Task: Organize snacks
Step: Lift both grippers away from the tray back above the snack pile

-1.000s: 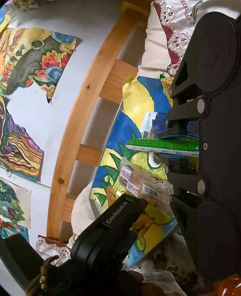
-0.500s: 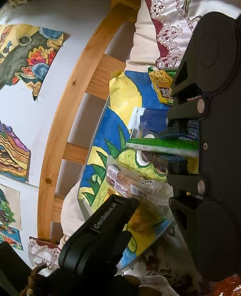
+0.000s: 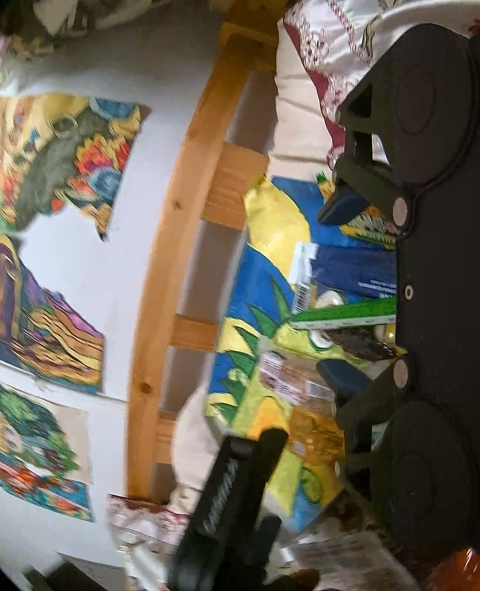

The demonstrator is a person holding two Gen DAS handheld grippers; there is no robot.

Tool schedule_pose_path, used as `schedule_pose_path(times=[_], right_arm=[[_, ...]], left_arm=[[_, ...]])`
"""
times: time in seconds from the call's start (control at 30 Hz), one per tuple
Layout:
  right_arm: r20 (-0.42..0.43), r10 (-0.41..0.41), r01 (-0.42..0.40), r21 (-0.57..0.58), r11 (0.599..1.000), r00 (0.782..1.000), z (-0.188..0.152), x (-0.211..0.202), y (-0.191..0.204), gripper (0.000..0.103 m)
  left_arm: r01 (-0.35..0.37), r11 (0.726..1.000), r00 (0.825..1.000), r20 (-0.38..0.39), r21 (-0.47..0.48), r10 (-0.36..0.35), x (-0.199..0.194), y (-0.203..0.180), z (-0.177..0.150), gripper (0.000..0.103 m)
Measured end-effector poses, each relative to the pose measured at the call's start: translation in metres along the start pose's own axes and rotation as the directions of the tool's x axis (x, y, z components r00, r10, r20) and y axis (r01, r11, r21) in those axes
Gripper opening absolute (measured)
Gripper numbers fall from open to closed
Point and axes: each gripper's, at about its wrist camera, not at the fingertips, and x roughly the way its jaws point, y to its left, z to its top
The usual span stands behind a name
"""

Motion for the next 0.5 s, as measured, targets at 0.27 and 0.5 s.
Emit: schedule_pose_path(times=[0.27, 0.5], right_arm=[[0.116, -0.057, 0.051, 0.057, 0.997, 0.992, 0.013, -0.054, -0.008, 0.102], [0.158, -0.065, 0.055, 0.067, 0.996, 0.985, 0.021, -0.103, -0.001, 0.102]], left_arm=[[-0.012, 1.0, 0.996, 0.091, 0.011, 0.011, -0.057, 0.016, -0.006, 0.102], [-0.014, 1.0, 0.991, 0.137, -0.012, 0.015, -0.11, 0.037, -0.015, 0.102]])
